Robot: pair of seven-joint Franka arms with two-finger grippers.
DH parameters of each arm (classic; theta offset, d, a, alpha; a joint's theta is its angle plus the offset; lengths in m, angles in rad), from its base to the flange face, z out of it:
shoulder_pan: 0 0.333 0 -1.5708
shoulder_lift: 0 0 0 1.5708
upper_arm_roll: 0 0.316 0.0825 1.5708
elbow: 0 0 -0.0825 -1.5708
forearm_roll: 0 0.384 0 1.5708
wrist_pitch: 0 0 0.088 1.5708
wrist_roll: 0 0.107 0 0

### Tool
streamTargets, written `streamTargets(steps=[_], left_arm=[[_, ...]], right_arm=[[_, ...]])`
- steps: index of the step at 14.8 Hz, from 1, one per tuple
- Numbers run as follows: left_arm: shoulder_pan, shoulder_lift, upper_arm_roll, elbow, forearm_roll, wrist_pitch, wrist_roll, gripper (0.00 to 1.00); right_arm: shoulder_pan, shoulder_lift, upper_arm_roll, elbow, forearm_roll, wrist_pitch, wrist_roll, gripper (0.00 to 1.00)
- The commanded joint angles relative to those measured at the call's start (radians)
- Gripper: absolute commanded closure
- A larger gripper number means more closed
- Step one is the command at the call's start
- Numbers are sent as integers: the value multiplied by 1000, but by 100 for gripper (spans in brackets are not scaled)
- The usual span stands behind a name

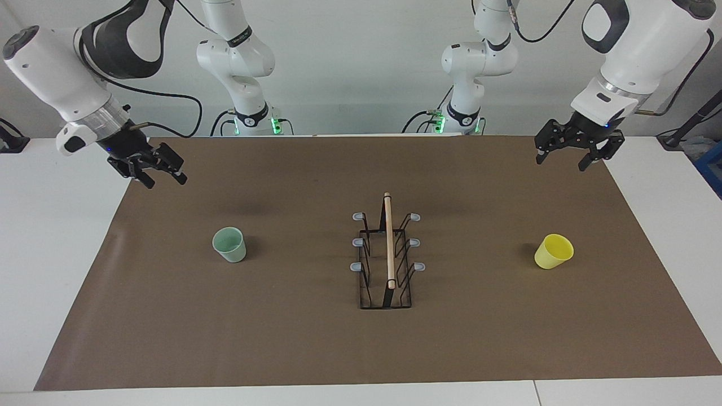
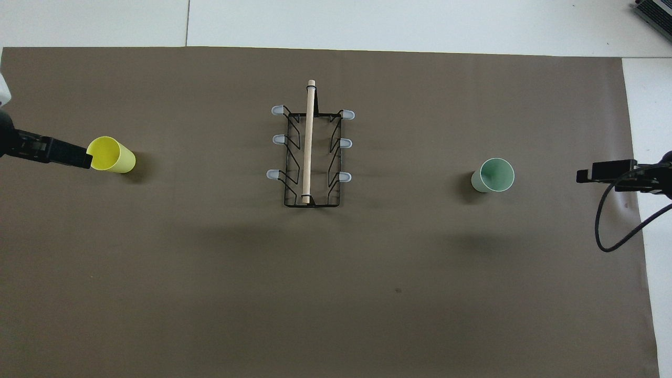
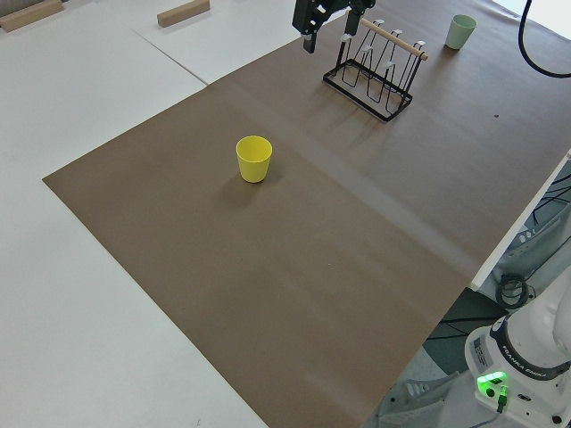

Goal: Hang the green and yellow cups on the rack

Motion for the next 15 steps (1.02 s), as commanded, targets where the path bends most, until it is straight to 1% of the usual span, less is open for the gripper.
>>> streamTargets(steps=[1, 3, 5, 6, 7, 8, 9, 10, 11, 13, 15], left_arm=[[4, 123, 5, 143, 12, -44, -7, 0], [-11, 221, 63, 256, 5, -67, -5, 0], [-19, 319, 87, 343, 2, -78, -7, 0], [-19, 345, 96, 374, 3, -75, -7, 0], [-27, 368, 126, 385, 2, -69, -7, 0], [-45, 411, 166, 397, -10, -66, -16, 0], [-47, 450, 208, 434, -87, -69, -72, 0], [-47, 480, 258, 442, -159, -52, -115, 0], [-51, 503, 300, 442, -197, -28, -123, 0], [-59, 513, 321, 434, -211, 44, -145, 0], [-48, 543, 328, 425, -247, 83, -258, 0]], right_arm=[[-21, -25, 9, -36, 56, 31, 113, 0], [-31, -25, 9, -36, 78, 26, 173, 0], [-41, -25, 9, -45, 133, 25, 212, 0], [-47, -27, 9, -48, 144, 25, 238, 0], [-51, -27, 8, -48, 144, 25, 259, 0], [-54, -27, 9, -48, 148, 25, 262, 0], [-51, -27, 9, -48, 148, 28, 256, 0], [-39, -25, 9, -48, 147, 40, 246, 0], [-28, -21, 14, -42, 141, 46, 223, 0], [-5, -7, 14, -24, 109, 52, 163, 0], [-2, 33, 17, 55, -11, 26, 118, 0]])
